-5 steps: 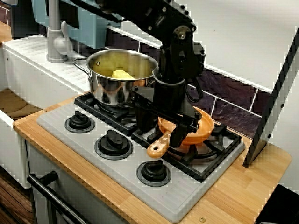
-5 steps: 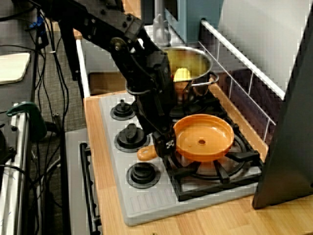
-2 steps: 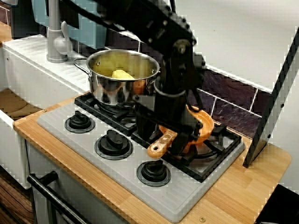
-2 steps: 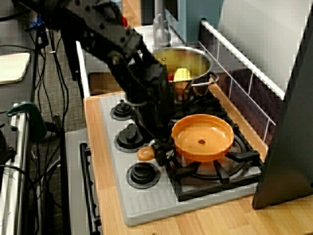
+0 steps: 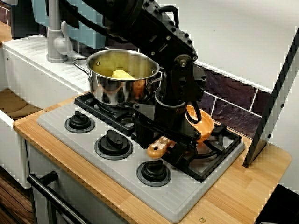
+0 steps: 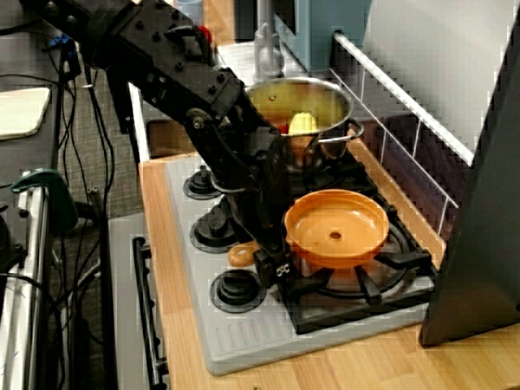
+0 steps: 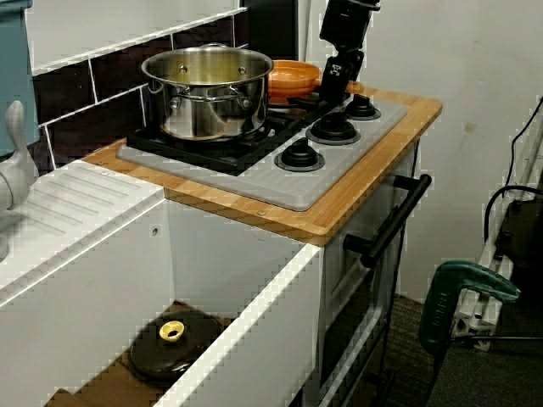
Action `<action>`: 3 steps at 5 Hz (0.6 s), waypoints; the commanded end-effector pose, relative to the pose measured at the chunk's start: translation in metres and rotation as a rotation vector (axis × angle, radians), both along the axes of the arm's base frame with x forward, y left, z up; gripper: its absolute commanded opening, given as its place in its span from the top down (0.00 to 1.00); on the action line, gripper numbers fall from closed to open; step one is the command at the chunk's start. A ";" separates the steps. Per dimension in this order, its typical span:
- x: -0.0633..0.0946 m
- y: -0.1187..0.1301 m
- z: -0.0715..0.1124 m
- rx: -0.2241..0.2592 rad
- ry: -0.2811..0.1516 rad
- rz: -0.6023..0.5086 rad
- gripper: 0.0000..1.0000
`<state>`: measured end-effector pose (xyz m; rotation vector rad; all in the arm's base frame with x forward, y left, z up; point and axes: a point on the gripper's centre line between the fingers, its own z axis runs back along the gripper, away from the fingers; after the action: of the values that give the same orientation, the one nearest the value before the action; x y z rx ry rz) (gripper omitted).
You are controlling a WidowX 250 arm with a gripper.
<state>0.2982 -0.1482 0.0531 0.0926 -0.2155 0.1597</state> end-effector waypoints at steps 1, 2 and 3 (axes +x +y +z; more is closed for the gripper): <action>0.000 -0.006 0.012 -0.030 -0.030 0.000 1.00; 0.000 -0.006 0.014 -0.035 -0.025 -0.001 1.00; 0.001 -0.006 0.020 -0.042 -0.027 0.001 1.00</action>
<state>0.2965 -0.1481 0.0539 0.0825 -0.1899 0.1447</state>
